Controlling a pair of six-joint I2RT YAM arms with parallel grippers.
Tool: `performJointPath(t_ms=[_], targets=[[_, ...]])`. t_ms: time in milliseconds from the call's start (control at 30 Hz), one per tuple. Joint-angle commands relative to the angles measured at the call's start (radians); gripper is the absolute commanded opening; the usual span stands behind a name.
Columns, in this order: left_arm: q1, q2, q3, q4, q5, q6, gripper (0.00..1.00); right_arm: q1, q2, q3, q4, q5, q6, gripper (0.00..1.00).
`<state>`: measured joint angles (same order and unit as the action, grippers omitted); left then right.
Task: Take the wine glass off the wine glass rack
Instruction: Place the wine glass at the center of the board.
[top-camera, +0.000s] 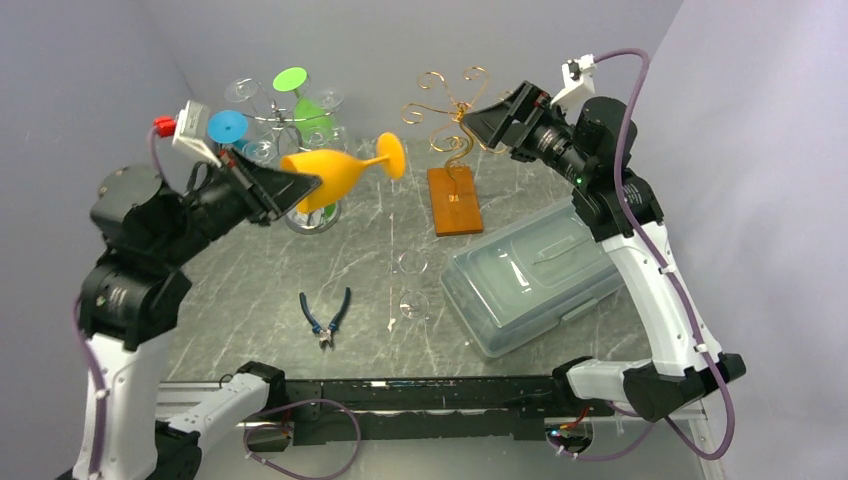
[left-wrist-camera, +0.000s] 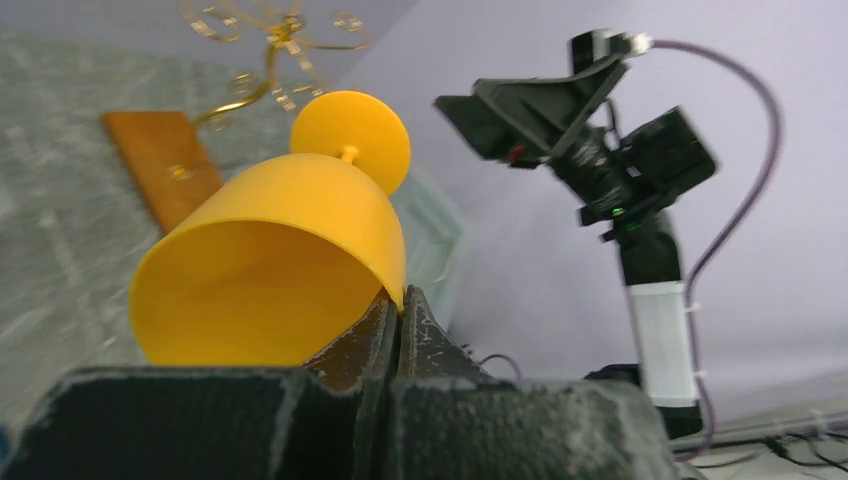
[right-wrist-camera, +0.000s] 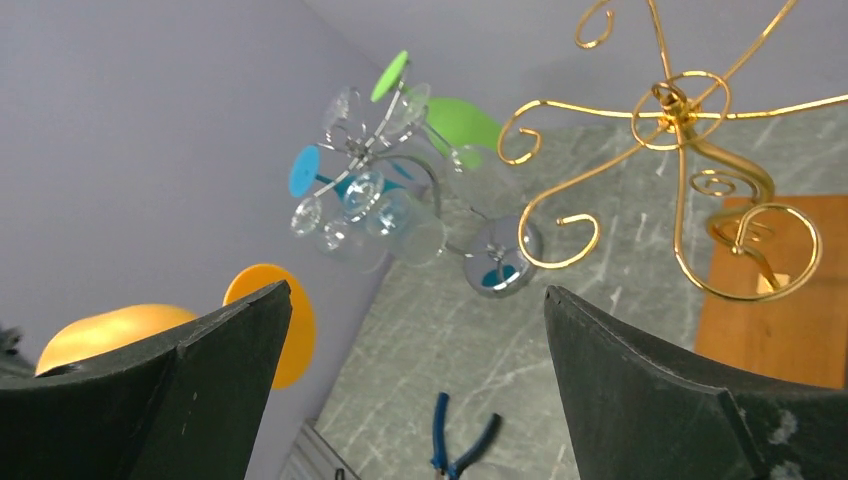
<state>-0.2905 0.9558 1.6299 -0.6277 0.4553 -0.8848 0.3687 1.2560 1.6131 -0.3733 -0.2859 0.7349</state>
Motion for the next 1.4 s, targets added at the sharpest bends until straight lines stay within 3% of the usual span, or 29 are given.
performJointPath(t_ms=[0,200,533,633,833,1367], targets=[[0.002,-0.02,0.087,-0.438,-0.17,0.268,0.0,0.048,0.026,0.09,-0.145,0.098,-0.117,1.0],[0.002,-0.035,0.0,-0.565,-0.214,0.346,0.0,0.108,0.078,0.154,-0.216,0.179,-0.16,1.0],[-0.008,0.016,-0.155,-0.558,-0.185,0.421,0.0,0.13,0.097,0.213,-0.258,0.229,-0.178,1.0],[-0.072,0.047,-0.191,-0.529,-0.241,0.413,0.0,0.131,0.089,0.214,-0.261,0.241,-0.181,1.0],[-0.326,0.175,-0.186,-0.506,-0.53,0.381,0.0,0.132,0.077,0.214,-0.27,0.255,-0.188,1.0],[-0.402,0.491,-0.158,-0.37,-0.587,0.436,0.0,0.133,0.033,0.199,-0.295,0.284,-0.21,1.0]])
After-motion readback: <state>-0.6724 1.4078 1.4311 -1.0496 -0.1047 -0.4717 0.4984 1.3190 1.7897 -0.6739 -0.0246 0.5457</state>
